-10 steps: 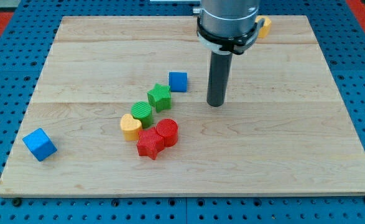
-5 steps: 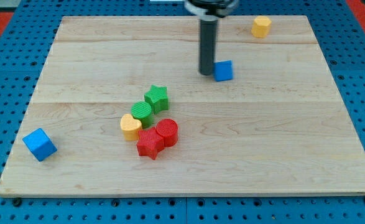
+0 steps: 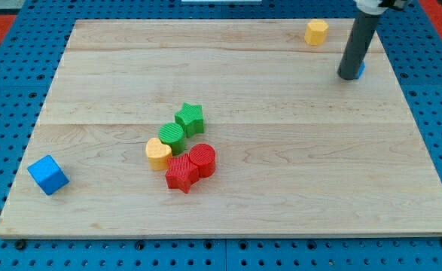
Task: Push the blue triangle right to the yellow hexagon
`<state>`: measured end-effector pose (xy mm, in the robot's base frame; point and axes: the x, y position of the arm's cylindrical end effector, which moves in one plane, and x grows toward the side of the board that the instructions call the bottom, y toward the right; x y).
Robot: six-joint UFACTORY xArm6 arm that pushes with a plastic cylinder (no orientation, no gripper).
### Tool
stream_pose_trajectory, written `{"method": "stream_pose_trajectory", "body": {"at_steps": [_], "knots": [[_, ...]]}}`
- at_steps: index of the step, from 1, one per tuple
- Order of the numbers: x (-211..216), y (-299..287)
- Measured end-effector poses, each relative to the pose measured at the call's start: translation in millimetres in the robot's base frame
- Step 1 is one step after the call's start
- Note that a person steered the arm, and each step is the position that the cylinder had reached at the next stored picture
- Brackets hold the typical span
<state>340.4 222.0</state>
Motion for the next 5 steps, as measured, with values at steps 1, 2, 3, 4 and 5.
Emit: {"method": "stream_pose_trajectory", "body": {"at_steps": [1, 2, 3, 4, 5], "knots": [[-13, 15], [-52, 1], [-51, 14], [-47, 35], [-76, 54]]}}
